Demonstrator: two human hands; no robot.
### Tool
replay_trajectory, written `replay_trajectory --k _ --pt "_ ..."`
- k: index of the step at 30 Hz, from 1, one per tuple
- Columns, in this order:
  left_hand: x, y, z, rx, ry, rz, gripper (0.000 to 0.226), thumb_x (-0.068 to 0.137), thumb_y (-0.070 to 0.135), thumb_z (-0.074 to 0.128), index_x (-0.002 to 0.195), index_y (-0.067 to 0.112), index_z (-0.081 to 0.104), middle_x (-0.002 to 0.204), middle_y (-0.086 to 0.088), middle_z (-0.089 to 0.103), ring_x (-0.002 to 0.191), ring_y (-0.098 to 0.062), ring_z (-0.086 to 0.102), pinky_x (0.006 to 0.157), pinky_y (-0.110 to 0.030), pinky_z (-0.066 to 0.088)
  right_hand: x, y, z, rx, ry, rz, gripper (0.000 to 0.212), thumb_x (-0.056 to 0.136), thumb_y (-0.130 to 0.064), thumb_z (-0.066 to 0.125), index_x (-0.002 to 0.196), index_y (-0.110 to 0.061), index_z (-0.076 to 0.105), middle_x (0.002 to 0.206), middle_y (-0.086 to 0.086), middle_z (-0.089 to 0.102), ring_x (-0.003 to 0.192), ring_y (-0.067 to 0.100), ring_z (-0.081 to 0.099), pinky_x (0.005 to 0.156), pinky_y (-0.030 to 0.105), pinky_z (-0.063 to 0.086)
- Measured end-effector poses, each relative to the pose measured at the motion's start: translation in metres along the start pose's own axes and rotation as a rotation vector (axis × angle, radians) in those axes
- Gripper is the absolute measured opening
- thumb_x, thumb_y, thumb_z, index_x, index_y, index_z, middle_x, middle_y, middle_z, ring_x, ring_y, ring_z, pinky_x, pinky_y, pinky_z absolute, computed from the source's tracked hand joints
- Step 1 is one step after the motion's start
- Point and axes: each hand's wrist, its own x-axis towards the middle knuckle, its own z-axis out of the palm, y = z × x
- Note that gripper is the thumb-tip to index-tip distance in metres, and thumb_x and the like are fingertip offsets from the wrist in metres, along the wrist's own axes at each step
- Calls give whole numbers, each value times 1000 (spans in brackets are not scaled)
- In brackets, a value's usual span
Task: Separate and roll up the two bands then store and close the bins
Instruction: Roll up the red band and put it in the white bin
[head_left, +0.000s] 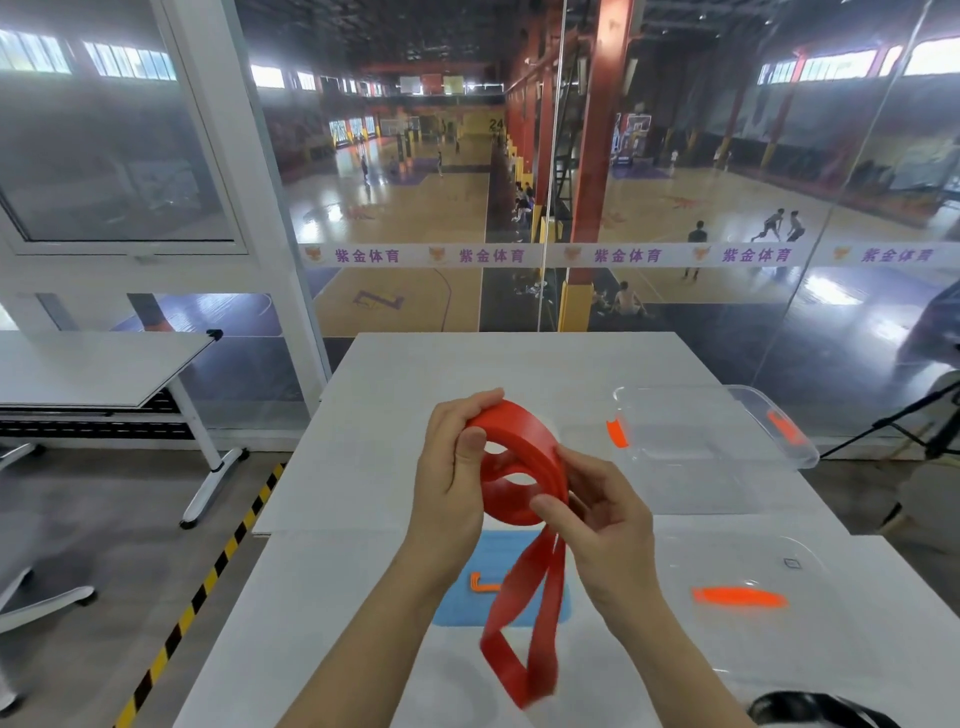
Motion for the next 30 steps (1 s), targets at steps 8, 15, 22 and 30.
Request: replay_trajectory --k 8,15,22,30 --pt "-3 -16 -11 4 -27 -142 32 105 36 37 130 41 57 130 17 62 122 -4 60 100 -22 52 5 0 1 -21 123 60 27 79 3 86 98 -16 79 94 0 79 92 15 77 84 18 59" --pt "1 -28 -35 371 -441 -118 43 107 27 47 147 42 38 140 24 45 132 5 44 108 -14 37 14 -2 -5 -82 54 78 30 76 3 88 94 -21 83 100 -10 83 94 8 78 89 19 60" --pt "7 -20 -26 457 -576 -165 31 106 33 47 137 34 46 126 16 53 113 4 53 91 -14 43 12 -2 -16 -175 -50 47 27 74 1 90 89 -21 84 101 -19 81 94 5 78 84 13 56" --pt "0 -15 -6 357 -455 -122 23 106 23 47 128 30 47 120 13 52 110 -4 54 87 -12 42 14 -8 -31 -200 -170 129 49 81 -3 86 118 -32 72 110 -4 77 103 16 74 94 32 60"
